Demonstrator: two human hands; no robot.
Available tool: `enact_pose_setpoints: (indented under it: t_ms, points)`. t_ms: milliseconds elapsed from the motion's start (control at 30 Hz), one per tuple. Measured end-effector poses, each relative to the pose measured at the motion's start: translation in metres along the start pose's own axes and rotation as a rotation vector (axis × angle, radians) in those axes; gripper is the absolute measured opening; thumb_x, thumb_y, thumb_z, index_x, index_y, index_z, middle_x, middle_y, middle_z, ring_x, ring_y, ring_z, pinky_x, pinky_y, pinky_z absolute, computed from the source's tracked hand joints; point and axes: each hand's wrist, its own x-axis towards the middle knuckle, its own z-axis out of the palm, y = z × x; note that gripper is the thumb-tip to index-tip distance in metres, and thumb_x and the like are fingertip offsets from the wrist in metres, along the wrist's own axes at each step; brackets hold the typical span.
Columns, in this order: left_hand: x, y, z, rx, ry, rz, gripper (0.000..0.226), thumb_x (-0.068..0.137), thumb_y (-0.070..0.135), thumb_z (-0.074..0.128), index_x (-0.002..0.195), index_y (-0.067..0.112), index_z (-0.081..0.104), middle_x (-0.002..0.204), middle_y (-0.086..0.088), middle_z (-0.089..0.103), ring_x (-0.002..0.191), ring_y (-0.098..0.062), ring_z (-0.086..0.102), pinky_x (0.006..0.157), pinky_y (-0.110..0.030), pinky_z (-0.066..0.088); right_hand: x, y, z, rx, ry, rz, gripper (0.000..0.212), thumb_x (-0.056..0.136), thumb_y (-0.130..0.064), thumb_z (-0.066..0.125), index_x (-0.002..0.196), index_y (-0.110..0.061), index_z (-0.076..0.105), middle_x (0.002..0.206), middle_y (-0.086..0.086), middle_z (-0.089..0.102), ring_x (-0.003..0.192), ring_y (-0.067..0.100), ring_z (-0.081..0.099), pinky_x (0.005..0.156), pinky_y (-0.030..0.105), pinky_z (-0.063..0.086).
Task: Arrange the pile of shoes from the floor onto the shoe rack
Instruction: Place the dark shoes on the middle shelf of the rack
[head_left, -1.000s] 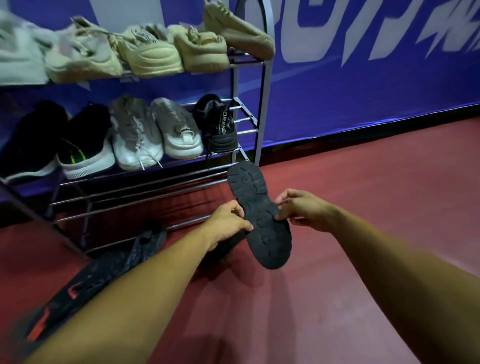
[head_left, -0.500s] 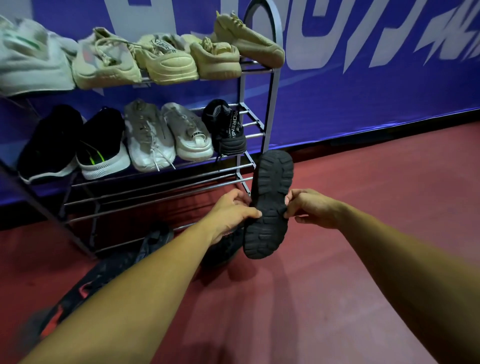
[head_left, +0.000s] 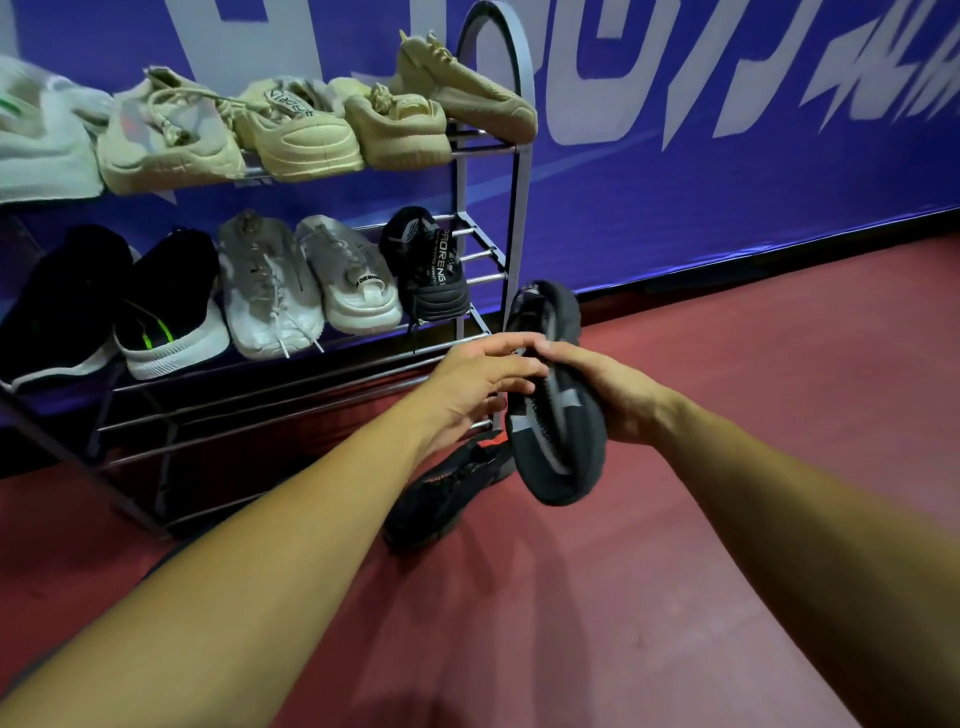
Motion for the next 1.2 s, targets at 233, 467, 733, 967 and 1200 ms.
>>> enact_pose_setpoints:
  t_ms: [233,467,733,967,1200]
  points:
    - [0.015,-0.021,-0.021,0.146,0.323,0.061,0.023,0.079,0.023,0.081,0.096,0.010,0.075,0.090,-0.003,0.073,0.077,-0.013,0.065,0.072,-0.024,0.047,0.001,-0.013,0.001,0.074,0.100,-0.037,0.042,0.093,-0.042,0.064,0.116,-0.007,0.070,0.108,0.013,0.075,0.088,0.023,0.073,0.078,0.031,0.060]
    - [0.010,-0.026,-0.019,0.073,0.000,-0.131,0.022,0.089,0.016,0.071,0.108,0.006,0.069,0.096,-0.009,0.075,0.072,-0.011,0.064,0.066,-0.019,0.046,0.007,-0.027,0.004,0.032,0.092,-0.086,0.064,0.091,-0.051,0.065,0.130,0.000,0.064,0.126,0.020,0.068,0.110,0.032,0.067,0.100,0.042,0.054]
    - [0.021,-0.004,-0.025,-0.022,0.205,0.016,0.020,0.092,0.014,0.066,0.112,0.014,0.069,0.098,-0.005,0.070,0.064,-0.007,0.054,0.047,-0.020,0.026,0.012,-0.044,0.002,-0.173,0.221,-0.258,0.050,0.091,-0.051,0.066,0.120,-0.012,0.072,0.114,0.002,0.076,0.108,0.020,0.070,0.102,0.038,0.049]
    - [0.013,-0.009,-0.029,-0.012,0.263,0.065,0.015,0.090,0.014,0.067,0.104,0.016,0.071,0.089,-0.001,0.071,0.059,-0.006,0.053,0.050,-0.021,0.030,0.006,-0.039,-0.003,-0.362,0.322,-0.319,0.042,0.085,-0.052,0.072,0.121,-0.030,0.067,0.091,-0.013,0.073,0.066,0.004,0.056,0.076,0.035,0.032]
    - [-0.001,-0.007,-0.045,0.043,0.344,0.095,0.015,0.092,0.017,0.066,0.107,0.016,0.070,0.091,0.004,0.073,0.063,0.001,0.057,0.053,-0.022,0.033,0.002,-0.044,0.013,-0.381,0.297,-0.348,0.035,0.086,-0.048,0.072,0.118,-0.034,0.069,0.089,-0.005,0.070,0.066,0.009,0.057,0.071,0.032,0.033]
